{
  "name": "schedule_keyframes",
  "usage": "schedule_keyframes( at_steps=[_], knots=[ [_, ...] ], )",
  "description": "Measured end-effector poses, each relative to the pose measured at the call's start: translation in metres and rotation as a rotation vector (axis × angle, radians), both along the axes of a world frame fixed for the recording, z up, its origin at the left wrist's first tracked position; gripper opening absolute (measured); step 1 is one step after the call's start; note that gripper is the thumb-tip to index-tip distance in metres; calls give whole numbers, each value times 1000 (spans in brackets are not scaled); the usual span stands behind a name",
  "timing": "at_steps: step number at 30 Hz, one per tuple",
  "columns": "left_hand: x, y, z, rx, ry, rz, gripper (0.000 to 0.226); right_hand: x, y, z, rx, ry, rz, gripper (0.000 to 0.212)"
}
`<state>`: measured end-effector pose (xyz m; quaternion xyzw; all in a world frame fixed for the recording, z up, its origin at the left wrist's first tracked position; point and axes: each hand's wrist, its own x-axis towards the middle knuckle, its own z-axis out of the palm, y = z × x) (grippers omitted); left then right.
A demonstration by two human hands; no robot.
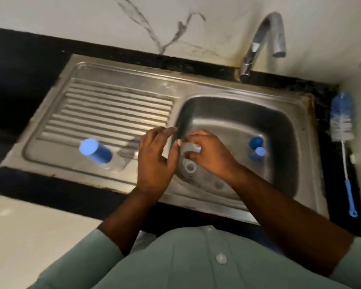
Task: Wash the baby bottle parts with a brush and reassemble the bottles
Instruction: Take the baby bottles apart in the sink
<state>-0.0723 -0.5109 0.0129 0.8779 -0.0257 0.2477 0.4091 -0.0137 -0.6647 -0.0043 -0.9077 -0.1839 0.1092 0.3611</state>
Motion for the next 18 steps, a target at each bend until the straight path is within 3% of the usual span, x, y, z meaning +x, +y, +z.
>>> schedule_keyframes(
  at_steps=[4, 8, 10, 15, 18],
  knots=[
    [-34, 52, 23, 3, -258, 211, 24, -12, 69, 38, 218, 11, 114, 39],
    [-55, 112, 8, -134, -304, 346, 33, -19, 130, 50, 277, -14, 181, 47],
    [-61, 137, -11, -192, -191, 360, 45, -21, 155, 48, 242, -23, 211, 57],
    [-52, 173, -47, -66, 272, 166, 86, -29, 200, 34, 146, 37, 233, 71],
    [-38, 176, -64, -122, 380, 74, 84, -30, 210, 30, 78, -16, 196, 65]
  ],
)
